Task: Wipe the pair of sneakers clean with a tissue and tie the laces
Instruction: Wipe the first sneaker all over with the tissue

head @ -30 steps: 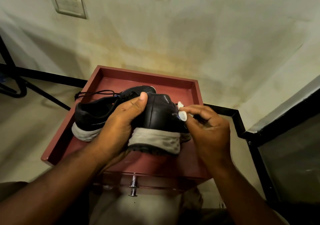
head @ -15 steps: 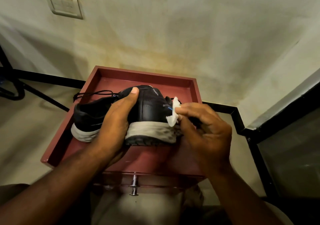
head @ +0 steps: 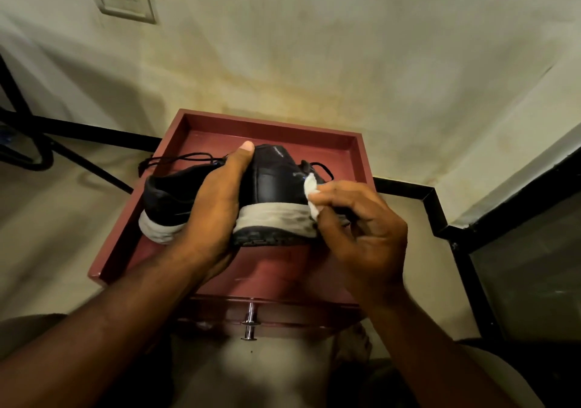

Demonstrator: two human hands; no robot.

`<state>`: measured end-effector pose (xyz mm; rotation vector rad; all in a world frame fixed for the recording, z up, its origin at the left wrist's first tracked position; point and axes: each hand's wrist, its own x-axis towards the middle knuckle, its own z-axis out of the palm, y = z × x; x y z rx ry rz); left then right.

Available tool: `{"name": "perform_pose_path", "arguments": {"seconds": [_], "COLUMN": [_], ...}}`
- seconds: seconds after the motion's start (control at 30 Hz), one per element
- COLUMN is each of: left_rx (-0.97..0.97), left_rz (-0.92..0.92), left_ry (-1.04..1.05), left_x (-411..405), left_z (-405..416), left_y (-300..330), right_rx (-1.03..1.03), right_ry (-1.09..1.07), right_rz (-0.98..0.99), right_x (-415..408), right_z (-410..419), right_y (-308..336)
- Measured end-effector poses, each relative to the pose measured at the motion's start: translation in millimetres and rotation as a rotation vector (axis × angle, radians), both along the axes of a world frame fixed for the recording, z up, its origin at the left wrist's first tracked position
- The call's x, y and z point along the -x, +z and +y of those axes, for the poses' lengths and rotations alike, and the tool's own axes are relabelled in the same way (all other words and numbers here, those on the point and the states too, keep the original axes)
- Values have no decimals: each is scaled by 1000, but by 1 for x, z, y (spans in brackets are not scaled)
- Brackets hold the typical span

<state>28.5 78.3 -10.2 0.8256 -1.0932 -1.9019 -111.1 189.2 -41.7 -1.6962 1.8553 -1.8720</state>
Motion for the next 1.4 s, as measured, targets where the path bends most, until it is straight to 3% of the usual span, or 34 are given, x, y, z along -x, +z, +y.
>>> {"name": "perform_pose_path", "arguments": {"seconds": [0.13, 0.2, 0.33, 0.4, 0.53, 0.6, 0.73, 0.8, 0.9, 0.93, 1.0, 1.07, 1.17, 1.3, 1.4], "left_rx": [22, 59, 149, 161, 80, 79, 88, 92, 72, 76, 92, 119, 221, 495, 685], "left_rz": [-28, -42, -62, -72, -94, -91, -76, -78, -64, -68, -67, -48, -87, -187, -231], "left_ry": [-7, -31, -94, -95, -27, -41, -46, -38, 0, -8, -30, -36, -14, -39, -68], "left_x": [-4, -3, 0, 0, -2, -1, 1, 0, 0, 0, 1, 2, 2, 7, 18], "left_z": [-3, -3, 2, 4, -4, -6, -5, -5, -9, -9, -7, -6, -3, -1, 5], "left_y": [1, 0, -4, -5, -6, -6, -8, -8, -7, -7, -8, -11, -17, -38, -61], "right_rx": [-273, -201, 106, 73, -254, -204, 74, 10, -268, -322, -231, -48, -46, -238, -186], "right_ry": [-205, -176, 65, -7, -260, -247, 40, -40, -284, -324, -296, -136, -98, -266, -134], "right_rz": [-275, -244, 32, 53, -256, -174, 82, 45, -244, -256, -148, -30, 70, -186, 40], "right_x": [24, 21, -8, -8, 21, 19, -10, -8, 15, 20, 17, 2, -4, 30, 28], "right_z": [-10, -7, 5, 1, -14, -10, 3, -1, -12, -14, -11, -4, -2, -10, -1], "right_y": [-14, -10, 8, 1, -19, -17, 1, -6, -23, -26, -21, -8, -8, -17, -6]}}
